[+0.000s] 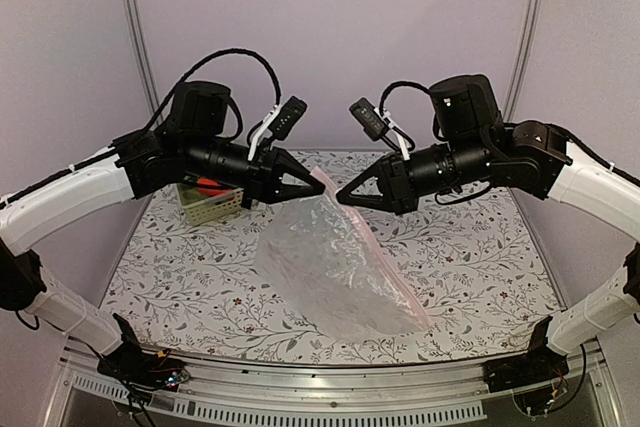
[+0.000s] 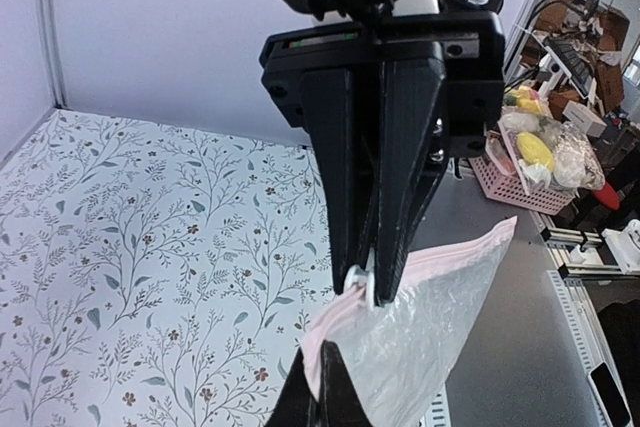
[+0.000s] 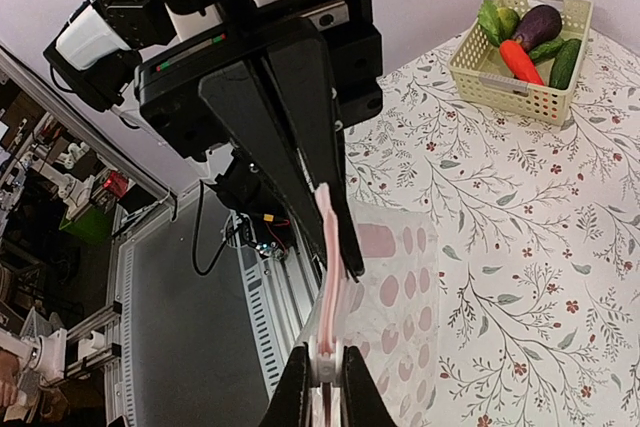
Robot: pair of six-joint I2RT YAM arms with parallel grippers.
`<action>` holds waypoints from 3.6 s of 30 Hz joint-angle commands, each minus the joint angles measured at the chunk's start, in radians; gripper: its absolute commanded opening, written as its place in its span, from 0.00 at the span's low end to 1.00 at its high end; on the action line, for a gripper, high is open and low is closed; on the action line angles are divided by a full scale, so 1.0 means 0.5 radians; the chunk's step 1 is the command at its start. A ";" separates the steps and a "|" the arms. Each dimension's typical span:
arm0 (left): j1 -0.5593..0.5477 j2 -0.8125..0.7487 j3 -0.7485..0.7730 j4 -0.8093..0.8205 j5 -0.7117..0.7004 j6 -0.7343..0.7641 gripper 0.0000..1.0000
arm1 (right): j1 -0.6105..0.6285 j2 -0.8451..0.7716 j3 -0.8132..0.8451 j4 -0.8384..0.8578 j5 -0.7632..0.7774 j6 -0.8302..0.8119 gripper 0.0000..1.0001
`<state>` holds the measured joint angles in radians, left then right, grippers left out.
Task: Place the food in the zip-top bag and seal the zipper
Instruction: Unzip the zipper from the zipper food storage bag.
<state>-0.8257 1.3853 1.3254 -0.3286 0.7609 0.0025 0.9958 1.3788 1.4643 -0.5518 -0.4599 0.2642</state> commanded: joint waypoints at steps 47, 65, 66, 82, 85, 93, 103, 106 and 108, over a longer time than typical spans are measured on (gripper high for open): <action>0.415 -0.210 -0.098 0.077 -0.625 -0.137 0.00 | 0.012 -0.164 -0.114 -0.059 0.054 -0.025 0.00; 0.537 -0.249 -0.111 0.087 -0.650 -0.135 0.00 | 0.013 -0.235 -0.202 -0.059 0.111 0.008 0.00; 0.543 -0.251 -0.111 0.086 -0.653 -0.132 0.00 | 0.014 -0.240 -0.206 -0.060 0.113 0.008 0.00; 0.609 -0.300 -0.095 0.002 -0.780 -0.023 0.00 | 0.014 -0.324 -0.281 -0.079 0.169 0.053 0.00; 0.614 -0.310 -0.092 -0.011 -0.804 -0.009 0.00 | 0.014 -0.334 -0.288 -0.084 0.179 0.057 0.00; 0.622 -0.325 -0.092 -0.033 -0.853 0.032 0.00 | 0.014 -0.371 -0.319 -0.101 0.216 0.072 0.00; 0.633 -0.332 -0.095 -0.033 -0.869 0.037 0.00 | 0.013 -0.408 -0.348 -0.108 0.239 0.091 0.00; 0.631 -0.332 -0.095 -0.031 -0.868 0.039 0.00 | 0.015 -0.408 -0.351 -0.110 0.237 0.094 0.01; 0.632 -0.335 -0.098 -0.031 -0.853 0.041 0.00 | 0.014 -0.410 -0.350 -0.112 0.238 0.096 0.03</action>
<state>-0.5560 1.2362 1.2800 -0.3344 0.4137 0.0078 0.9947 1.2118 1.3052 -0.5461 -0.3260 0.3027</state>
